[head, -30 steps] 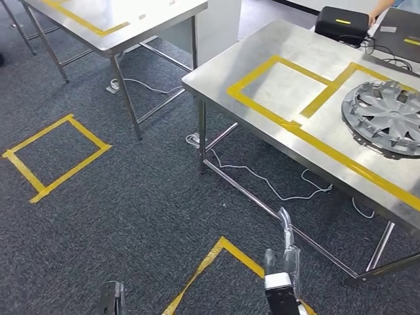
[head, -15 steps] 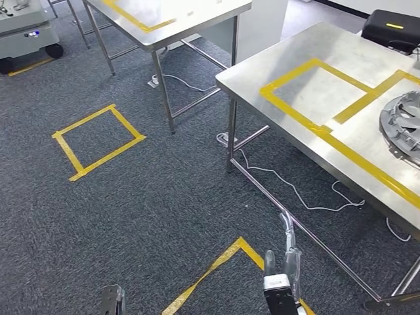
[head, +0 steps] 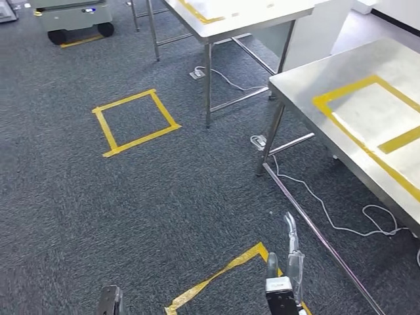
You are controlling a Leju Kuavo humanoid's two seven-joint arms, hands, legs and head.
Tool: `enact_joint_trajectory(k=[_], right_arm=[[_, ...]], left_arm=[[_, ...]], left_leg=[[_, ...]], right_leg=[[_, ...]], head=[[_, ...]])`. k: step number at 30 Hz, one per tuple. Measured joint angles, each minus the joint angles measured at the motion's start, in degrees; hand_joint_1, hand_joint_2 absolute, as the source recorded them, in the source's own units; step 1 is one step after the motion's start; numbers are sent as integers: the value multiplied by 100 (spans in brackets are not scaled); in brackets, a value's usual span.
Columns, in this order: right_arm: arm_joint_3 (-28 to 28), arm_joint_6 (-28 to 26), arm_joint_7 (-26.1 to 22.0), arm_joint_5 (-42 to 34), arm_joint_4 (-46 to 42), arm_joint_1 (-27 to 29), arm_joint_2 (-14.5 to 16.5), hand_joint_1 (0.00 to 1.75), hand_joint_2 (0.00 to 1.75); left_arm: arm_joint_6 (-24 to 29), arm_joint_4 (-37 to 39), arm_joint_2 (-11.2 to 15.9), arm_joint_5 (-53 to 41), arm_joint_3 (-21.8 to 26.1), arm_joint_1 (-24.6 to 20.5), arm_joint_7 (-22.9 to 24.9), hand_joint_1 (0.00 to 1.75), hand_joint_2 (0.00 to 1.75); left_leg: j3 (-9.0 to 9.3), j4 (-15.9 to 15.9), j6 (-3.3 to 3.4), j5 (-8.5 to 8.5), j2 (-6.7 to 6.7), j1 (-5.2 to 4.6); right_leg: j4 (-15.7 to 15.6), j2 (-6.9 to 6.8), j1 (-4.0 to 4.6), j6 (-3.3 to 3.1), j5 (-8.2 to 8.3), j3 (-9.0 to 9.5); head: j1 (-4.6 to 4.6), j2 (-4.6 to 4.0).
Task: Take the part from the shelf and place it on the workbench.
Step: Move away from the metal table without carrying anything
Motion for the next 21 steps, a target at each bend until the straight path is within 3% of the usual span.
enact_joint_trajectory(k=[2,3,4,5,7,9,11,12,14,15,17,18,19,21], right_arm=[[-6,-5,-2,-9,4,20,-2,0,0],[-8,-10,-7,-16,4,30,-2,0,0],[-9,-19,-15,-23,4,38,-3,0,0],[-11,-27,-27,-31,3,45,-3,0,0],[-17,-37,-58,-42,-5,61,-5,0,0],[-28,-38,-87,-52,-46,116,-9,0,0],[-44,-36,-102,-66,-123,190,-11,0,0],[-51,-30,-105,-77,-166,220,-12,0,0],[-64,-9,-121,-107,-242,275,-12,0,0],[-77,3,-131,-119,-268,306,-12,0,0],[-104,21,-154,-133,-295,362,-12,0,0],[-115,26,-173,-134,-304,381,-12,0,0],[-121,30,-195,-134,-314,394,-12,0,0],[-130,40,-242,-134,-343,411,-12,0,0]], left_arm=[[-3,0,2,-4,0,3,13,0,0],[-4,0,4,-9,0,9,25,0,0],[-7,0,7,-21,0,16,38,0,0],[-13,0,10,-35,-1,21,48,0,0],[-30,-1,16,-69,-5,23,50,0,0],[-52,-3,28,-95,-12,27,51,0,0],[-73,-6,44,-108,-15,46,58,0,0],[-89,-7,50,-109,-16,58,63,0,0],[-150,-7,61,-93,-16,65,63,0,0],[-190,-8,67,-80,-16,62,57,0,0],[-247,-8,81,-57,-15,58,40,0,0],[-262,-9,92,-53,-15,66,33,0,0],[-272,-9,101,-49,-14,75,28,0,0],[-281,-11,122,-41,-13,85,20,0,0]], left_leg=[[-31,1,26,20,-137,-10],[-40,1,27,31,-213,-15],[-44,1,21,42,-294,-17],[-44,2,9,53,-377,-15],[-55,10,-28,75,-523,-14],[-96,13,-95,106,-642,-4],[-148,10,-176,145,-736,27],[-181,45,-202,124,-677,32],[-359,395,-237,-113,-395,19],[-525,747,-256,-317,-232,11],[-861,1483,-295,-654,-103,18],[-925,1654,-308,-686,-81,22],[-875,1599,-316,-610,-62,26],[-464,928,-322,-264,83,30]], right_leg=[[750,137,0,-5,-290,-355],[863,154,0,-14,-282,-413],[722,169,-1,-29,-157,-346],[376,209,-5,-45,44,-170],[-463,478,-35,-64,361,246],[-849,672,-43,-79,431,433],[-871,575,-19,-135,454,450],[-881,507,-14,-174,476,461],[-917,343,-18,-243,512,464],[-920,254,-6,-261,512,462],[-920,65,9,-280,507,451],[-919,-25,12,-281,505,448],[-919,-105,13,-278,501,448],[-917,-246,11,-255,486,465]], head=[[13,0],[13,0],[12,0],[13,0],[14,0],[11,0],[8,0],[5,0],[-27,0],[-42,0],[-60,0],[-60,0],[-61,0],[-62,0]])
